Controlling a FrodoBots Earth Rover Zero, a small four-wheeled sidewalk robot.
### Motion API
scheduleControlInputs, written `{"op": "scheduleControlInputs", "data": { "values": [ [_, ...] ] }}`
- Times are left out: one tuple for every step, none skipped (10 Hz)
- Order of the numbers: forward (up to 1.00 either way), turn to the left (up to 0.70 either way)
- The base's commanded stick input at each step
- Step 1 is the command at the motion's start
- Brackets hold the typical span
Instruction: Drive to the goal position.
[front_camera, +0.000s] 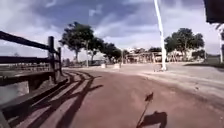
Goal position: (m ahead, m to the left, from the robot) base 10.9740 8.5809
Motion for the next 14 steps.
{"op": "scheduleControlInputs", "data": {
  "values": [
    [0.85, 0.30],
    [0.85, 0.30],
    [0.85, 0.30],
    [0.85, 0.30],
    [0.85, 0.30],
    [0.85, 0.30],
    [0.85, 0.30],
    [0.85, 0.30],
    [0.85, 0.30],
    [0.85, 0.30],
    [0.85, 0.16],
    [0.85, -0.04],
    [0.85, -0.04],
    [0.85, -0.04]
  ]
}}
